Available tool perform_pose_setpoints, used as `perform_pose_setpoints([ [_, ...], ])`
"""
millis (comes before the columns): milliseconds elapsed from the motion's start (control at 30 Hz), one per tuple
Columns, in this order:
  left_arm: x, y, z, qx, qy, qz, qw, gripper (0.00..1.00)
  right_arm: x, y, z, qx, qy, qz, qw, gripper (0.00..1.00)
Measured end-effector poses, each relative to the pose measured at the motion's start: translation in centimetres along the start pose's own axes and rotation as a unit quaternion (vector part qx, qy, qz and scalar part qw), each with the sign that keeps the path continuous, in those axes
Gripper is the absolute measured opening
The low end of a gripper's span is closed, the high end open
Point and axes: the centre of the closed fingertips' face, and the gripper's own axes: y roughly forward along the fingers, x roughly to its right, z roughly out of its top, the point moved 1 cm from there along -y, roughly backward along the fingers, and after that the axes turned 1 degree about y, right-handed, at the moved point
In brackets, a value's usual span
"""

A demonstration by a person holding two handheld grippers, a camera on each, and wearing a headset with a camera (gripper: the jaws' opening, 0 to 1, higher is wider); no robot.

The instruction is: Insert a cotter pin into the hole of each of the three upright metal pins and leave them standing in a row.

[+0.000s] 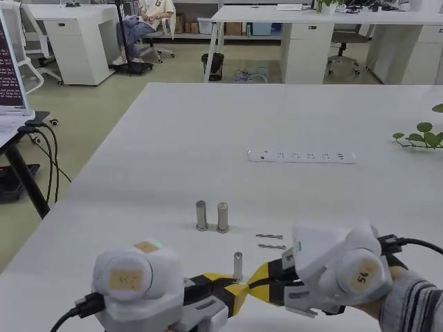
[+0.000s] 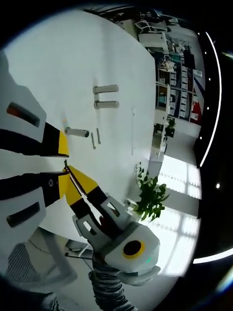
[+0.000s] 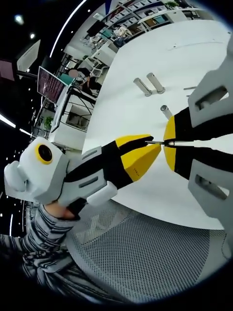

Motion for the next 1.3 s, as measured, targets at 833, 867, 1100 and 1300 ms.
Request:
perform_pose_setpoints([
  [833,1.3,-0.7,-0.3,-0.006,0.067,-0.047,0.9967,0.00,-0.5,-0.3,0.1,-0.004,-0.006,0.002,1.0000,0.00],
  [867,1.4,-0.7,-0.3,-0.006,0.081,-0.051,0.9954,0.00,-0.6,-0.3,0.1,-0.005,-0.005,0.004,1.0000,0.00],
  [1100,1.9,-0.8,-0.4,-0.018,0.131,-0.075,0.9884,0.00,-1.1,-0.3,-0.2,-0.011,-0.012,0.020,0.9997,0.00],
  [1300,2.1,-1.2,-0.8,-0.025,0.158,-0.093,0.9828,0.00,-1.6,-0.4,-0.3,-0.013,-0.013,0.029,0.9994,0.00],
])
